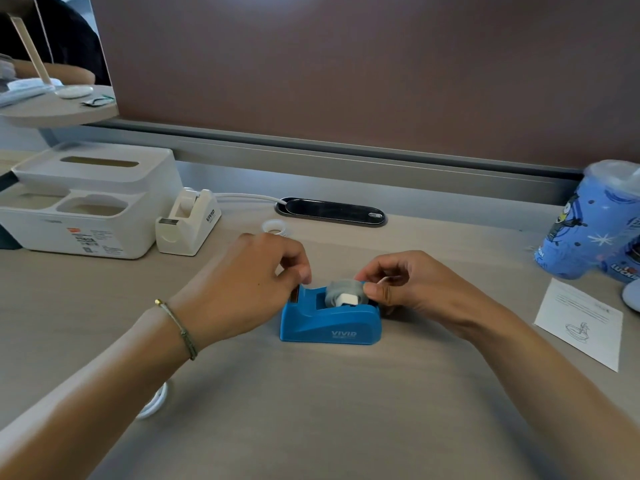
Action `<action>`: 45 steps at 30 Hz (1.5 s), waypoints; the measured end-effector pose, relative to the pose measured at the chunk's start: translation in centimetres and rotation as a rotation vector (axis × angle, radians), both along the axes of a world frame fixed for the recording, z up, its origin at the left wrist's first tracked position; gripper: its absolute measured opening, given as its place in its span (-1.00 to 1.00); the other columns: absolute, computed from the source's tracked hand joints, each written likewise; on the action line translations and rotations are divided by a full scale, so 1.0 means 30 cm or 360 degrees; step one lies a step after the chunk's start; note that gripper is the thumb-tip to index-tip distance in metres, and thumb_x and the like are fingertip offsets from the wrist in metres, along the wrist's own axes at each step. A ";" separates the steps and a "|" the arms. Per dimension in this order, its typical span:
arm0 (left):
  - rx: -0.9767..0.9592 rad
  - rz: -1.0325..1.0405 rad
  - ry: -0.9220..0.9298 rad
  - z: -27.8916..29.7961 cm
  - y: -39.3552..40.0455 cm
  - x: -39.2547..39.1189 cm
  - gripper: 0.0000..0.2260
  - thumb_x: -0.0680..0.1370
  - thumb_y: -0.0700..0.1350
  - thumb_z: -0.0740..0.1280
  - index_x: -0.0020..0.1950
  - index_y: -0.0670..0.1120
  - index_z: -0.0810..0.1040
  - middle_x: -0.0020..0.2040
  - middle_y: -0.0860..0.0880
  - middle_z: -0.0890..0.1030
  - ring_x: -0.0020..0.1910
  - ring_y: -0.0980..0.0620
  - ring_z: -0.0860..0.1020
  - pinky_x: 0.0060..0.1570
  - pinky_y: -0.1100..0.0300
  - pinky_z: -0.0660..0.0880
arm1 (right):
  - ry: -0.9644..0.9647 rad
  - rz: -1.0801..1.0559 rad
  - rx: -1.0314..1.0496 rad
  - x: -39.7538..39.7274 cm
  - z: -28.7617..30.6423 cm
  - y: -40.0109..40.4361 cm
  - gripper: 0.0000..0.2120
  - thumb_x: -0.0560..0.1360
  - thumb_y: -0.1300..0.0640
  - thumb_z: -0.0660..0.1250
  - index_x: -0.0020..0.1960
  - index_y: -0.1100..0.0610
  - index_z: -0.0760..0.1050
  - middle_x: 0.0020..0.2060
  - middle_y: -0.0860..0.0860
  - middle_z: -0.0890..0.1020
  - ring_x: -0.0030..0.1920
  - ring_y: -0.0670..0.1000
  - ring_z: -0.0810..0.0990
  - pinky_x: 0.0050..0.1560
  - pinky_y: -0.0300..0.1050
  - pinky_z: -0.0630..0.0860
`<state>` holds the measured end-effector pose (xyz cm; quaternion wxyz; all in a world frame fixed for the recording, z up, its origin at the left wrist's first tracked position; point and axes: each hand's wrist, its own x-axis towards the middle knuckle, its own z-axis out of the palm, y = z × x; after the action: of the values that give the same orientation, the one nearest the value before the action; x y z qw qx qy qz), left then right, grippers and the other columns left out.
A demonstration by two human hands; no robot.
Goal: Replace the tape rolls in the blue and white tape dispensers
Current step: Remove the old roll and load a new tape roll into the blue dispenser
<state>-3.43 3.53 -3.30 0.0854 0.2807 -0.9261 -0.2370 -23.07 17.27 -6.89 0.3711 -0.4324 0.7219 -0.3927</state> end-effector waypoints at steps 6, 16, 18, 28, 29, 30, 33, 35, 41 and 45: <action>-0.0312 0.0077 0.0028 -0.016 0.081 -0.045 -0.52 0.49 0.39 0.10 -0.22 0.05 0.58 -0.07 0.08 0.51 -0.07 0.07 0.49 -0.07 0.14 0.41 | -0.0021 0.0023 -0.0035 -0.003 0.006 0.003 -0.87 0.49 0.13 0.47 0.02 0.14 0.69 -0.05 0.22 0.70 -0.15 0.06 0.62 -0.06 -0.01 0.63; 0.0128 0.0039 0.0260 -0.009 0.064 -0.041 -0.81 0.56 -0.02 0.32 -0.18 0.00 0.67 0.01 0.11 0.61 0.00 0.13 0.52 -0.11 0.41 0.37 | 0.0173 0.0037 -0.0142 0.061 0.046 -0.017 -0.88 0.44 0.09 0.49 -0.02 0.01 0.68 -0.14 -0.09 0.72 -0.09 -0.19 0.66 -0.11 -0.35 0.61; 0.0116 0.0042 0.0232 0.000 0.053 -0.033 -0.80 0.56 -0.03 0.32 -0.22 0.01 0.66 0.03 0.11 0.60 0.02 0.11 0.53 -0.07 0.38 0.39 | 0.0334 0.0012 -0.0172 0.082 0.054 -0.019 -0.87 0.44 0.05 0.49 -0.01 -0.05 0.67 -0.12 -0.15 0.70 -0.04 -0.21 0.63 -0.07 -0.31 0.62; 0.0212 -0.0019 -0.0111 0.058 -0.031 0.020 -0.77 0.56 -0.04 0.35 -0.24 -0.03 0.70 -0.26 0.00 0.62 -0.22 0.04 0.50 -0.24 0.22 0.42 | 0.0910 0.0230 -0.0169 0.186 0.062 -0.016 -0.48 0.49 0.08 0.47 0.33 -0.29 0.40 0.09 -0.33 0.54 0.08 -0.20 0.54 0.09 -0.32 0.54; 0.0228 -0.0022 -0.0145 0.060 -0.039 0.024 -0.78 0.55 -0.04 0.35 -0.25 -0.03 0.70 -0.27 -0.01 0.61 -0.22 0.04 0.49 -0.23 0.22 0.42 | 0.0963 0.0241 -0.0205 0.190 0.062 -0.013 -0.50 0.49 0.09 0.46 0.33 -0.28 0.40 0.12 -0.31 0.57 0.11 -0.19 0.55 0.14 -0.27 0.56; 0.0239 -0.0021 -0.0169 0.062 -0.047 0.029 -0.78 0.56 -0.05 0.36 -0.25 -0.03 0.70 -0.28 0.00 0.60 -0.22 0.04 0.49 -0.23 0.24 0.41 | 0.1026 0.0250 -0.0247 0.193 0.061 -0.011 -0.52 0.50 0.09 0.45 0.31 -0.27 0.41 0.14 -0.29 0.60 0.13 -0.18 0.56 0.17 -0.22 0.56; 0.0261 -0.0032 -0.0212 0.058 -0.071 0.043 -0.77 0.56 -0.02 0.35 -0.24 -0.03 0.69 -0.25 -0.02 0.65 -0.17 -0.03 0.58 -0.16 0.22 0.50 | 0.1233 0.0315 -0.0354 0.210 0.053 -0.010 -0.61 0.52 0.08 0.39 0.29 -0.21 0.45 0.14 -0.26 0.63 0.12 -0.16 0.56 0.15 -0.10 0.55; 0.0299 -0.0066 -0.0268 0.049 -0.079 0.050 -0.76 0.57 0.00 0.34 -0.23 -0.04 0.70 -0.21 -0.05 0.70 -0.14 -0.04 0.65 -0.03 0.14 0.56 | 0.1353 0.0388 -0.0390 0.219 0.040 -0.015 -0.63 0.53 0.08 0.34 0.30 -0.20 0.48 0.13 -0.25 0.62 0.10 -0.15 0.55 0.10 -0.10 0.53; 0.0403 -0.0115 -0.0376 0.016 -0.095 0.039 -0.77 0.59 -0.05 0.31 -0.17 -0.05 0.70 -0.21 -0.03 0.70 -0.24 0.02 0.65 -0.11 0.26 0.54 | 0.1505 0.0446 -0.0402 0.223 0.015 -0.020 -0.63 0.55 0.03 0.26 0.34 -0.17 0.52 0.12 -0.19 0.59 0.08 -0.10 0.52 0.01 -0.11 0.54; 0.0431 -0.0148 -0.0476 -0.011 -0.112 0.042 -0.80 0.57 -0.09 0.31 -0.19 -0.05 0.68 -0.25 0.00 0.68 -0.27 0.09 0.62 -0.14 0.26 0.54 | 0.1550 0.0423 -0.0351 0.235 0.014 -0.023 -0.61 0.57 0.00 0.22 0.38 -0.18 0.48 0.13 -0.20 0.55 0.10 -0.12 0.48 0.02 -0.16 0.50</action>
<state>-2.19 0.16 -3.64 -0.1027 0.2787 -0.9001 -0.3187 -16.03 16.57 -6.48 -0.0090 -0.6896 0.7041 -0.1692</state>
